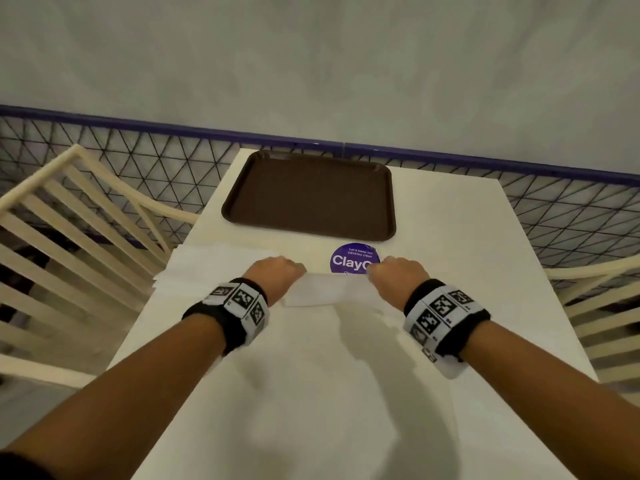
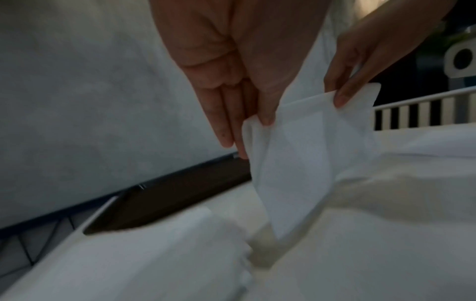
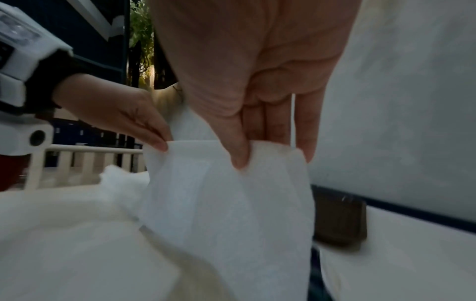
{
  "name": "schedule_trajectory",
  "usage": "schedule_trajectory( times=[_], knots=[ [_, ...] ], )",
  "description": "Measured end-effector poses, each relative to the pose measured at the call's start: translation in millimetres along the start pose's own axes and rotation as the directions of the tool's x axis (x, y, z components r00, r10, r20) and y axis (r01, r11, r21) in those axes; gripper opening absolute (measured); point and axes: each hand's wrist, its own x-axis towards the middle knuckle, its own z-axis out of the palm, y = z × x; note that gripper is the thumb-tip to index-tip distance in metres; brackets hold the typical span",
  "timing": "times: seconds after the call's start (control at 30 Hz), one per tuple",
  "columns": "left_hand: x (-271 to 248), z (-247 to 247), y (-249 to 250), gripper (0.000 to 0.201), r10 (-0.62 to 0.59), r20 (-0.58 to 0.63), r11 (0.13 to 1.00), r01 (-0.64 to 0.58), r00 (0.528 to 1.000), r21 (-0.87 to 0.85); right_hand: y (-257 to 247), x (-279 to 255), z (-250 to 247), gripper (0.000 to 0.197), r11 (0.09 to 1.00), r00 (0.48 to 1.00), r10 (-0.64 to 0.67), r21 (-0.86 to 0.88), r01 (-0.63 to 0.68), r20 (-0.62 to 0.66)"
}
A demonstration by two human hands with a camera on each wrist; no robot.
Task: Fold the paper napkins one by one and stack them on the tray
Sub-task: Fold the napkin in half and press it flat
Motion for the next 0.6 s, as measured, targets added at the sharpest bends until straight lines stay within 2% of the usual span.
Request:
schedule_trajectory(
  times=[0.17,0.3,0.37,0.43,0.53,0.6],
  knots=[
    [-1,-52,-62,0.035,-0.035,-0.2,0.999,0.039,0.979,0.017,-20,40,-60,0.032,0.99,0.983,0.097,0.114,-0.079,-0.155],
    [-25,-63,-116,0.049,-0.056,-0.233,0.983,0.095,0.971,0.158,-62,64,-86,0.041,0.976,0.969,0.114,0.207,-0.068,-0.217],
    [-38,-53,-142,0.055,-0.051,-0.233,0.976,0.098,0.971,0.195,-88,76,-86,0.046,0.973,0.971,0.11,0.222,-0.062,-0.212],
    [-47,-31,-166,0.056,-0.049,-0.25,0.983,0.092,0.967,0.162,-115,86,-76,0.047,0.965,0.975,0.112,0.255,-0.06,-0.192],
    [-56,8,-187,0.058,0.08,-0.354,0.988,-0.027,0.932,0.152,-148,96,-50,0.051,0.957,0.982,0.111,0.281,-0.064,-0.152],
    [-58,37,-193,0.053,0.099,-0.332,0.989,-0.056,0.938,0.138,-165,98,-31,0.055,0.951,0.989,0.101,0.302,-0.065,-0.107]
  ],
)
